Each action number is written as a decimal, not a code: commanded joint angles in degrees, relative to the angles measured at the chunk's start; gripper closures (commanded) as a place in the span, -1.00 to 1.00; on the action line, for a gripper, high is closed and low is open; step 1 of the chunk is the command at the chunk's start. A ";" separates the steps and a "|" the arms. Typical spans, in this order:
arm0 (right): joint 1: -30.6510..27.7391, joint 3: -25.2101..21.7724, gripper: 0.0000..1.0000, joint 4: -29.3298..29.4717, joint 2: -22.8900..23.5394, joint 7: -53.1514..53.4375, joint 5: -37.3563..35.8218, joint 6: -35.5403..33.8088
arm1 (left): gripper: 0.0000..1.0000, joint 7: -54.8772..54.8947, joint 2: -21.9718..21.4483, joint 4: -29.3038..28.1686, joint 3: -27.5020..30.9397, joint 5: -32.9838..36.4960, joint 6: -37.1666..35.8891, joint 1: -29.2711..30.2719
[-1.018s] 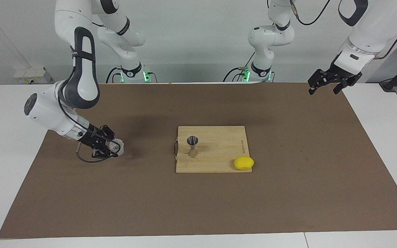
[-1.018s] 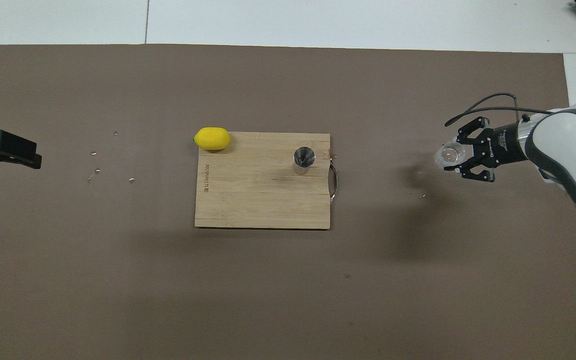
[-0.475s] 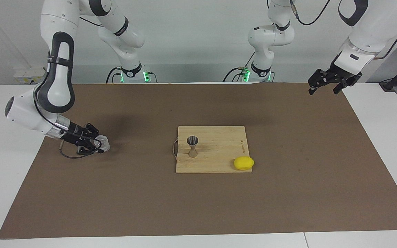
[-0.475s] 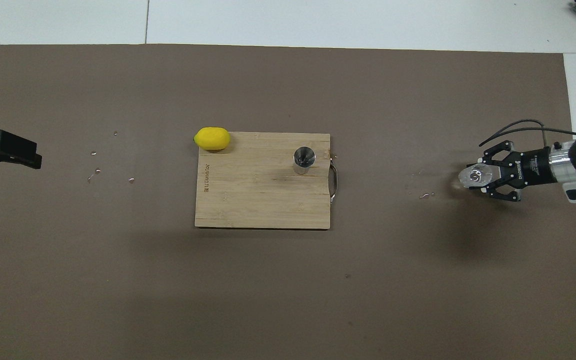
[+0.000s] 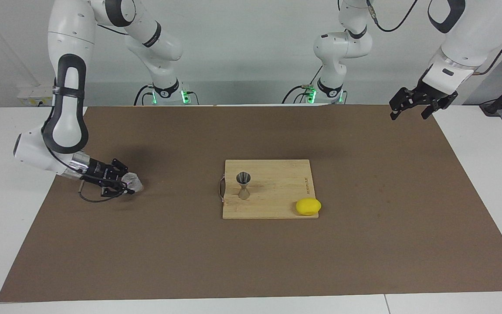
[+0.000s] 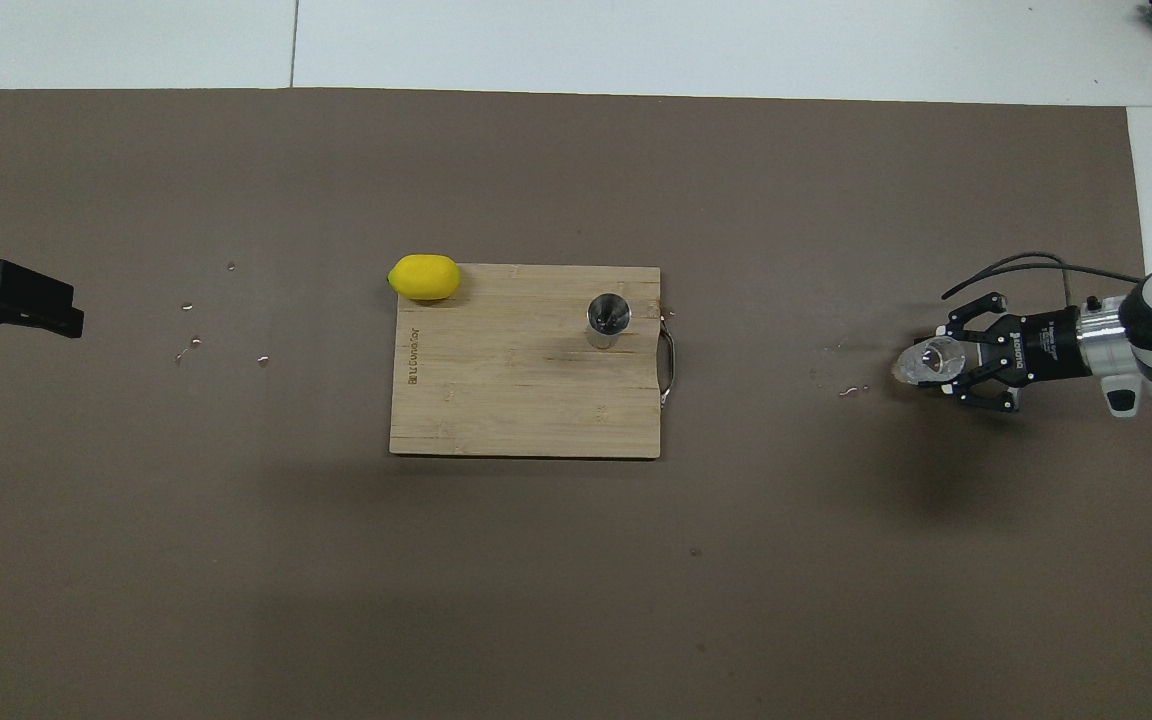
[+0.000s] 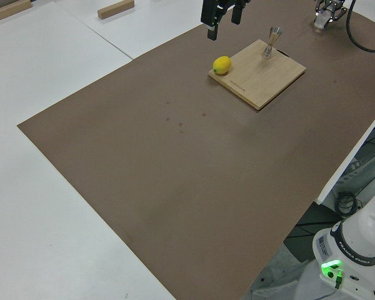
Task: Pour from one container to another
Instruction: 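Lower the glass cup onto the table and open the right gripper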
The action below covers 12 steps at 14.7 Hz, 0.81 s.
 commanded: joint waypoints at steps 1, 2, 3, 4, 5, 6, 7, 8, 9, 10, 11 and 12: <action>-1.17 0.23 1.00 -3.00 -1.87 -1.94 1.91 2.30 | -1.00 0.08 -1.71 -1.84 -0.03 -0.53 -0.21 0.27; -1.25 0.14 1.00 -3.44 -1.95 -1.95 2.00 2.83 | -1.00 0.08 -1.71 -1.84 -0.03 -0.53 -0.21 0.27; -1.78 0.14 1.00 -3.70 -2.04 -1.86 1.92 3.62 | -1.00 0.08 -1.71 -1.84 -0.03 -0.53 -0.13 0.27; -1.96 0.14 1.00 -4.66 -2.13 -1.94 1.91 4.24 | -1.00 0.08 -1.71 -1.84 -0.03 -0.53 -0.13 0.27; -2.05 0.14 0.69 -5.28 -2.48 -1.95 1.91 5.02 | -1.00 0.08 -1.71 -1.84 -0.03 -0.53 -0.13 0.27; -2.05 0.14 0.34 -5.29 -2.48 -1.95 1.91 4.95 | -1.00 0.08 -1.71 -1.84 -0.03 -0.53 -0.13 0.27; -2.05 0.14 -0.13 -5.29 -2.48 -1.95 1.91 4.68 | -1.00 0.08 -1.71 -1.84 -0.03 -0.53 -0.13 0.27; -2.05 0.05 -0.48 -5.29 -2.66 -2.03 1.91 4.42 | -1.00 0.08 -1.71 -1.84 -0.03 -0.53 -0.13 0.27; -1.96 0.05 -0.83 -5.29 -3.27 -1.95 1.83 4.50 | -1.00 0.08 -1.71 -1.84 -0.03 -0.53 -0.13 0.27; -1.87 0.05 -0.97 -5.29 -4.23 -1.95 1.48 4.59 | -1.00 0.08 -1.71 -1.84 -0.03 -0.53 -0.13 0.27; -1.61 0.05 -0.97 -5.37 -5.63 -1.95 1.04 4.51 | -1.00 0.08 -1.71 -1.84 -0.03 -0.53 -0.21 0.27; -1.26 0.05 -0.98 -5.64 -7.21 -1.95 0.86 4.42 | -1.00 0.08 -1.71 -1.84 -0.03 -0.53 -0.21 0.27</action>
